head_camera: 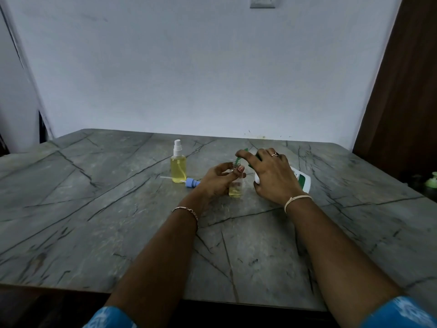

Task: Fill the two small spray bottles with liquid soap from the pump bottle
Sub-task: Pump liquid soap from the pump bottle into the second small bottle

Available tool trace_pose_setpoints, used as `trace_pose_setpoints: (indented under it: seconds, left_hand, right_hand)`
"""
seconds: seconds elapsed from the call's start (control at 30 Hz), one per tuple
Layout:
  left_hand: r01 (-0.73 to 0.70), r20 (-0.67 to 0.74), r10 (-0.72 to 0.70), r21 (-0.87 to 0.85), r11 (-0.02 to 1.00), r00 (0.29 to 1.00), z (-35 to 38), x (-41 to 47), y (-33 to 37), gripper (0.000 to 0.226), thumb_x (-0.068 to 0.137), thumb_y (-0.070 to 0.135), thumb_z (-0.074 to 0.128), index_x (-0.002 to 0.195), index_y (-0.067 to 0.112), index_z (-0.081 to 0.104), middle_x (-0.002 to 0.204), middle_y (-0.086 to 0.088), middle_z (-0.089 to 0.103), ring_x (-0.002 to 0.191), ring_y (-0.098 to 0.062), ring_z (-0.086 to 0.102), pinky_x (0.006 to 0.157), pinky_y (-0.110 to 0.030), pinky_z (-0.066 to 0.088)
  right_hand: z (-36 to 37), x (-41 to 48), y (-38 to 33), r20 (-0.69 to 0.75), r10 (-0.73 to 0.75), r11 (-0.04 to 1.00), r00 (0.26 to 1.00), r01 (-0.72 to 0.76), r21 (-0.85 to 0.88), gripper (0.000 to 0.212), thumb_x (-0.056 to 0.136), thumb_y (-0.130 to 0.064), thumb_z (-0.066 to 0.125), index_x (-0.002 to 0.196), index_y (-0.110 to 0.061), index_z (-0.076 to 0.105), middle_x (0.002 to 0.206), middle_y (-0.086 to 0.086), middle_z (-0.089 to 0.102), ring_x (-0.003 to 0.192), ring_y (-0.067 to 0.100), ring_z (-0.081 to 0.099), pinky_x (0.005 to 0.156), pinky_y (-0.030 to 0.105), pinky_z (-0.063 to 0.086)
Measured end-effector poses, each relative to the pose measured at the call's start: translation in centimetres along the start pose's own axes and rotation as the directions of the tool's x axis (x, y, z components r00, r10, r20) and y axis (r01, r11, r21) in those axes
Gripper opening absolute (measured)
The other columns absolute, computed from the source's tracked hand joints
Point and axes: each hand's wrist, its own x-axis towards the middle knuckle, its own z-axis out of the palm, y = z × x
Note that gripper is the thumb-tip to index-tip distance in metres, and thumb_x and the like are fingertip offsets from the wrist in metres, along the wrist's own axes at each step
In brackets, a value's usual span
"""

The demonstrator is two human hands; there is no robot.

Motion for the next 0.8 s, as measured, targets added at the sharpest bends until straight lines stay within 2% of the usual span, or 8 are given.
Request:
trace_pose_setpoints:
  seconds: [0.1, 0.3, 0.4, 0.63, 0.7, 0.8]
  left_hand:
    - [0.007, 0.000, -0.007, -0.018, 1.000, 1.000, 0.00, -0.01, -0.01, 0.039, 0.091, 0.027, 0.062, 0.125, 0.009, 0.056, 0.115, -0.013, 0.068, 0.099, -0.024, 0.067, 0.070, -0.029, 0.059]
    - [0.010, 0.013, -0.010, 0.000, 1.000, 1.000, -0.10, 0.19, -0.11, 0.040, 0.089, 0.029, 0.064, 0.125, 0.011, 0.057, 0.114, -0.010, 0.070, 0.106, -0.024, 0.066, 0.085, -0.039, 0.057]
    - [0.013, 0.020, -0.012, -0.012, 1.000, 1.000, -0.11, 0.20, -0.17, 0.032, 0.088, 0.029, 0.065, 0.117, 0.015, 0.060, 0.112, -0.009, 0.071, 0.105, -0.024, 0.066, 0.088, -0.042, 0.056]
    - [0.006, 0.026, -0.006, -0.024, 1.000, 1.000, -0.13, 0.05, -0.26, 0.021, 0.089, 0.026, 0.065, 0.108, 0.018, 0.062, 0.113, -0.012, 0.070, 0.101, -0.025, 0.068, 0.083, -0.041, 0.057]
    - [0.004, 0.026, -0.003, -0.029, 1.000, 1.000, -0.06, -0.02, -0.22, 0.021, 0.088, 0.027, 0.066, 0.107, 0.018, 0.062, 0.112, -0.012, 0.070, 0.098, -0.024, 0.068, 0.080, -0.039, 0.059]
    - [-0.003, 0.027, 0.003, -0.018, 1.000, 1.000, -0.11, -0.06, -0.14, 0.023, 0.088, 0.028, 0.066, 0.108, 0.018, 0.063, 0.110, -0.010, 0.071, 0.098, -0.023, 0.069, 0.075, -0.033, 0.059]
  right_hand:
    - [0.11, -0.21, 0.17, 0.006, -0.008, 1.000, 1.000, 0.009, -0.008, 0.085, 0.076, -0.019, 0.065, 0.145, -0.040, 0.020, 0.113, 0.007, 0.053, 0.111, 0.028, 0.046, 0.091, 0.043, 0.039]
    - [-0.10, 0.11, -0.05, -0.006, 0.011, 0.999, 1.000, -0.011, 0.030, 0.075, 0.077, -0.017, 0.065, 0.141, -0.035, 0.030, 0.120, 0.008, 0.053, 0.116, 0.029, 0.045, 0.095, 0.044, 0.038]
    - [-0.06, 0.08, -0.05, -0.010, 0.019, 0.999, 1.000, -0.018, 0.048, 0.074, 0.076, -0.017, 0.066, 0.140, -0.034, 0.032, 0.120, 0.008, 0.054, 0.116, 0.029, 0.046, 0.096, 0.044, 0.038]
    - [0.21, -0.46, 0.24, -0.023, -0.034, 0.999, 0.999, 0.034, -0.026, 0.096, 0.076, -0.017, 0.063, 0.148, -0.046, 0.006, 0.103, 0.008, 0.052, 0.103, 0.028, 0.047, 0.084, 0.042, 0.042]
    - [0.20, -0.47, 0.29, -0.027, -0.034, 0.999, 0.999, 0.034, -0.027, 0.093, 0.076, -0.017, 0.063, 0.147, -0.046, 0.010, 0.102, 0.008, 0.052, 0.102, 0.028, 0.047, 0.084, 0.043, 0.042]
    - [0.14, -0.27, 0.29, -0.024, -0.015, 1.000, 1.000, 0.015, -0.001, 0.080, 0.076, -0.017, 0.062, 0.143, -0.041, 0.025, 0.106, 0.007, 0.053, 0.107, 0.029, 0.047, 0.087, 0.043, 0.040]
